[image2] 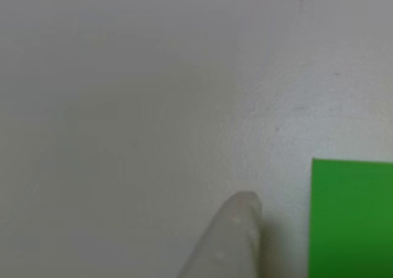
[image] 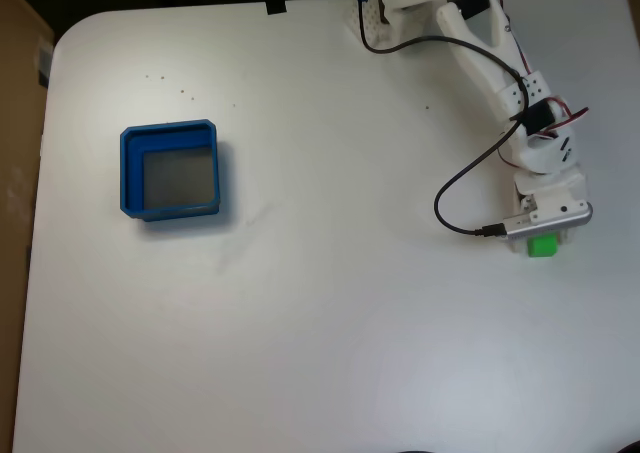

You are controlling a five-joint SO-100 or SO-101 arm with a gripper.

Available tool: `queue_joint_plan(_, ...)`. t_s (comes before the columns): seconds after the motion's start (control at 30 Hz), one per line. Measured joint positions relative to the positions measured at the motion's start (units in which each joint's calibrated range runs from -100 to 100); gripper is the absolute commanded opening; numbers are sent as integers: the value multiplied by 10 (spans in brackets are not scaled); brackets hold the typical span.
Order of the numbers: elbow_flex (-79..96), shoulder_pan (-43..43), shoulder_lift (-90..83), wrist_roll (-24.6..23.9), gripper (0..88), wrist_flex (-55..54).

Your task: Pick up green cube and drop it in the blue box

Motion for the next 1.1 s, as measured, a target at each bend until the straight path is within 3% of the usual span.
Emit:
queue_joint_plan(0.47,0,5,0,0,23,32)
queue_joint_plan(1.1,-7,11,-6,0,16,76)
